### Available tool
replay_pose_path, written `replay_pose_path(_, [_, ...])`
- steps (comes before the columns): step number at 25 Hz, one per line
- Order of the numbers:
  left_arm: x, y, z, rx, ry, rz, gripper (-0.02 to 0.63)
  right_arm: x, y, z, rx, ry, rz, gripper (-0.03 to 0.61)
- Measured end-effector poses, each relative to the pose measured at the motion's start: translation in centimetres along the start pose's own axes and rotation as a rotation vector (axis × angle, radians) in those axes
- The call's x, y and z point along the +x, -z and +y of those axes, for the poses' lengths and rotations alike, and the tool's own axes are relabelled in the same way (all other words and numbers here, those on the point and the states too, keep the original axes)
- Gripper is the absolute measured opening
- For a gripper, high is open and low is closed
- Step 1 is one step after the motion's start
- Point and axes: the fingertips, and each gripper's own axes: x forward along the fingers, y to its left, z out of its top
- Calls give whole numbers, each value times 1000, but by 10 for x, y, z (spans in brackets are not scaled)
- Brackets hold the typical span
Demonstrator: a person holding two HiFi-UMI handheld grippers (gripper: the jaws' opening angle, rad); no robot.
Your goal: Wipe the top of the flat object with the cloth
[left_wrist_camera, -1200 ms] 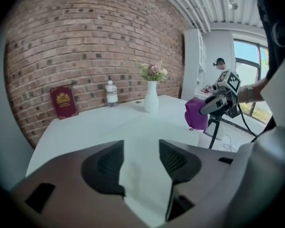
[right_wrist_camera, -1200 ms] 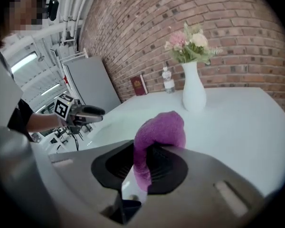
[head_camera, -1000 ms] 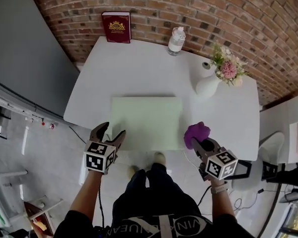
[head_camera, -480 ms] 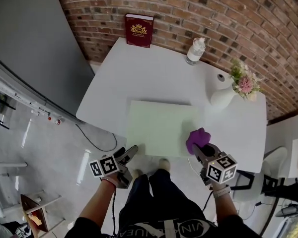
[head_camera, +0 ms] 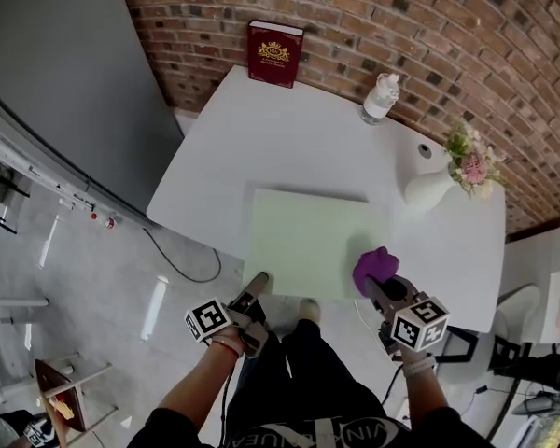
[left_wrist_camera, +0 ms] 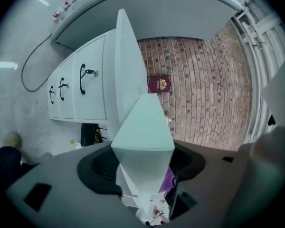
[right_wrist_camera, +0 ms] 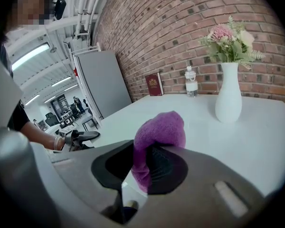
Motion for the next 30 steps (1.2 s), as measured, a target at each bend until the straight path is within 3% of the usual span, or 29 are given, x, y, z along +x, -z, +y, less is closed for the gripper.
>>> replay_pose_path(6, [-26, -42, -53, 131, -15, -20, 281, -3, -8, 4, 4, -2, -37, 60])
replay_pose_path(11, [-45, -116, -115, 527, -109, 24, 279, -2, -16, 15, 18, -16, -87, 60])
replay_pose_path(18, [-39, -165, -217, 1034, -168, 113, 278, -12, -22, 29, 52, -8, -158, 60])
replay_pose_path(21, [-21, -154, -251, 1304, -174, 175, 276, -22, -21, 32, 84, 24, -198, 60])
replay_pose_path(25, [8, -107, -270, 1705, -179, 267, 276, -38, -14, 35, 109, 82, -241, 60])
replay_pose_path(30, [31, -34, -272, 2070, -81, 295, 276, -59, 1, 37, 138, 137, -287, 60])
